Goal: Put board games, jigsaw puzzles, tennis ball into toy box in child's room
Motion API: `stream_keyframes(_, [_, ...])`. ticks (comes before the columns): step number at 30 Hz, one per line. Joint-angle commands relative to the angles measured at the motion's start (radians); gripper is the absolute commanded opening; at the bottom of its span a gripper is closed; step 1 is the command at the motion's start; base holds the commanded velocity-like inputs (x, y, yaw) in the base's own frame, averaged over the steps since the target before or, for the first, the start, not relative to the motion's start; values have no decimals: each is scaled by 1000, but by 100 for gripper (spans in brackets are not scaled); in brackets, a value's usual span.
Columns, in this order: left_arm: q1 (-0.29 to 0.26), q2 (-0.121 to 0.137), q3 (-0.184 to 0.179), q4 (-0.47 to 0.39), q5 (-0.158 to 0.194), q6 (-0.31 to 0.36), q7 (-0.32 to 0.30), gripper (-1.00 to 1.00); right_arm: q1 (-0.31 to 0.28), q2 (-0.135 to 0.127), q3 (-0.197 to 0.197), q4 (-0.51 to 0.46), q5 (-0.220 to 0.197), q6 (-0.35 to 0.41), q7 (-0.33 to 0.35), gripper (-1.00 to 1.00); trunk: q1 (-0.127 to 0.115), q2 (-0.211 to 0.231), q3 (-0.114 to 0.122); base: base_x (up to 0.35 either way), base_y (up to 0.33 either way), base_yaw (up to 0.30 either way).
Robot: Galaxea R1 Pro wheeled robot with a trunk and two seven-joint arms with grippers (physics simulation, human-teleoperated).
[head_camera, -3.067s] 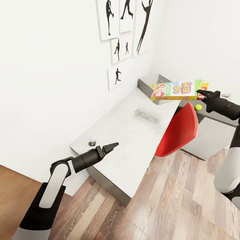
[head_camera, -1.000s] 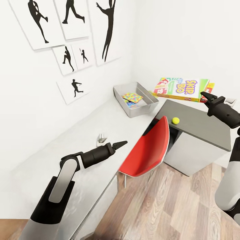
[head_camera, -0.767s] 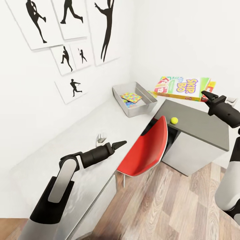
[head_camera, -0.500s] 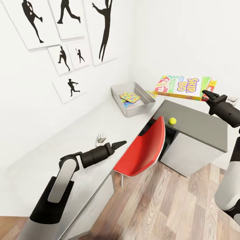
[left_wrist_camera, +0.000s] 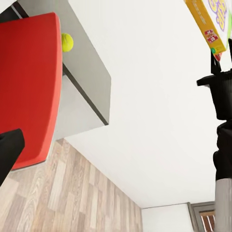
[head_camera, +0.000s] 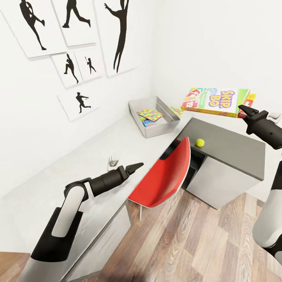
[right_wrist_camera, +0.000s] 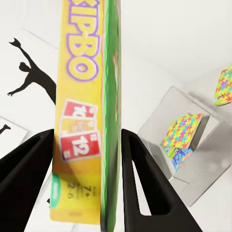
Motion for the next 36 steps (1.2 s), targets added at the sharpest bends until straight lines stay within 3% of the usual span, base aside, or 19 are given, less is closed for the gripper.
stream_keyframes(1, [-1,0,6,0,-6,5,-13,100,-1,0,-2,0,7,5,9,-100,1,-2,-2,0,-12,11])
stream_keyframes(22, [1,12,45,0,-5,26,-53,100,15,-4,0,0,10,6,6,-100,1,-2,-2,0,-3,104])
stream_keyframes(36, [8,16,55,0,-4,41,-54,100,20,-2,0,-15,31,7,-136,-100,1,-2,-2,0,0,11])
